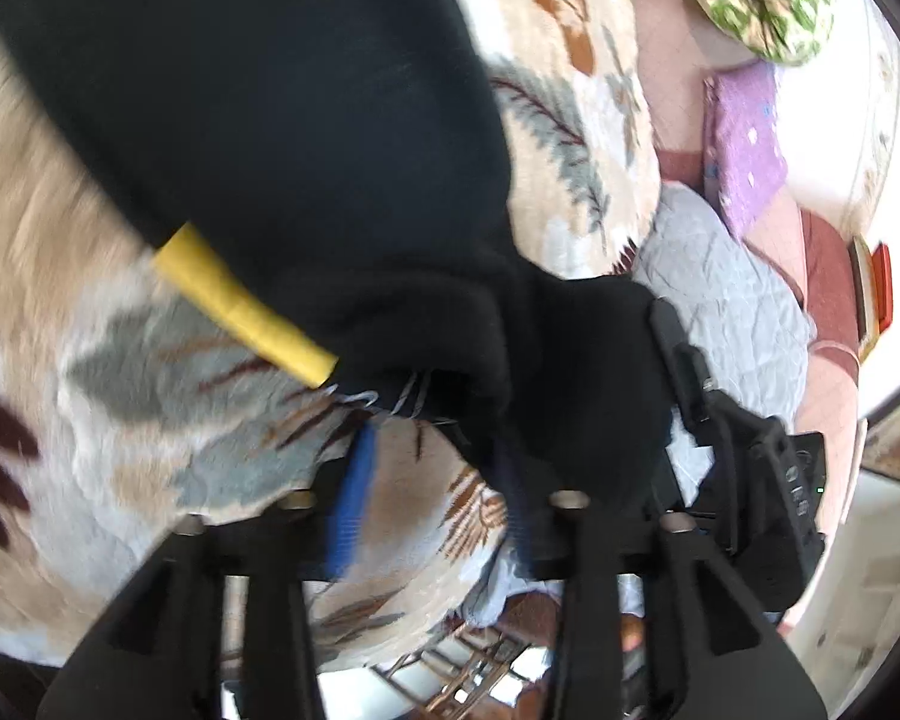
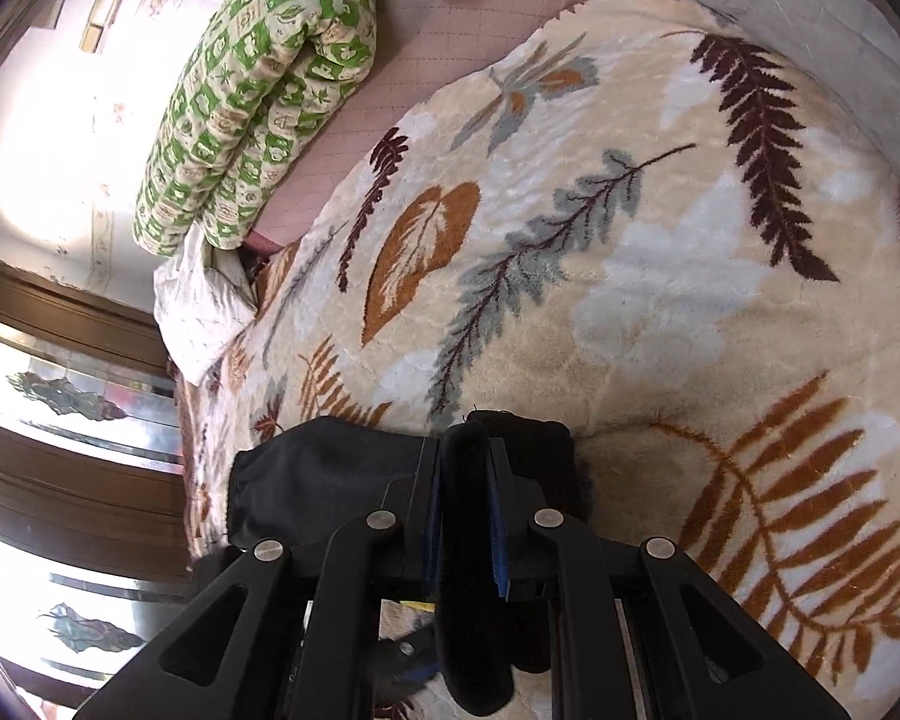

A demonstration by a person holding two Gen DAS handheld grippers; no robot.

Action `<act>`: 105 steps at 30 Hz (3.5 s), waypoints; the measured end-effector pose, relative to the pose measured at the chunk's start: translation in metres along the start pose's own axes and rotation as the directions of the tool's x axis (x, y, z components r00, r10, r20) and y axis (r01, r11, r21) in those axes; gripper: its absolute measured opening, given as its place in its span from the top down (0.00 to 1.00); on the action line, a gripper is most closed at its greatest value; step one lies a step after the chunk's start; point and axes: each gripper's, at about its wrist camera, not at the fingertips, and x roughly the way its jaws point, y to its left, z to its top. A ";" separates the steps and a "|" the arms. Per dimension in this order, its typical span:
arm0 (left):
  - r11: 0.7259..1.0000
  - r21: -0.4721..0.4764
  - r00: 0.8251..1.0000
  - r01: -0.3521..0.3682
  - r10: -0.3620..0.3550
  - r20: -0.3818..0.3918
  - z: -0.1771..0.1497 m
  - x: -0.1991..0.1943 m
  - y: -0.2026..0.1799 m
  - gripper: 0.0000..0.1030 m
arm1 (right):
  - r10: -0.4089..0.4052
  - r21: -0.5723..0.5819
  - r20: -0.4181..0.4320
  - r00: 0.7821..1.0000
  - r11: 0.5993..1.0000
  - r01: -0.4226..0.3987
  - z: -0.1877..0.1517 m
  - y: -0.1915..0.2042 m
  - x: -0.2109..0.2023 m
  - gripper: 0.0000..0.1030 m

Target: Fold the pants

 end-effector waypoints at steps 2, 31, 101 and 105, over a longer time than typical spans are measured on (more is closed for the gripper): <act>1.000 0.001 0.999 0.002 -0.002 0.043 -0.004 0.000 0.004 0.43 | 0.016 -0.004 -0.005 1.000 1.000 -0.016 0.001 0.000 0.001 0.87; 0.998 0.022 0.998 0.060 -0.060 0.029 0.004 0.044 -0.017 0.61 | 0.071 0.145 0.027 0.997 0.987 -0.074 0.008 -0.093 -0.012 0.75; 0.936 -0.246 0.958 0.251 -0.276 -0.073 0.099 -0.090 0.063 0.92 | -0.084 -0.173 -0.156 0.984 0.983 0.056 -0.033 0.130 0.136 0.75; 0.948 -0.213 0.964 0.235 -0.256 -0.078 0.094 -0.105 0.056 0.86 | -0.080 -0.203 -0.131 0.988 0.978 0.053 -0.036 0.141 0.117 0.69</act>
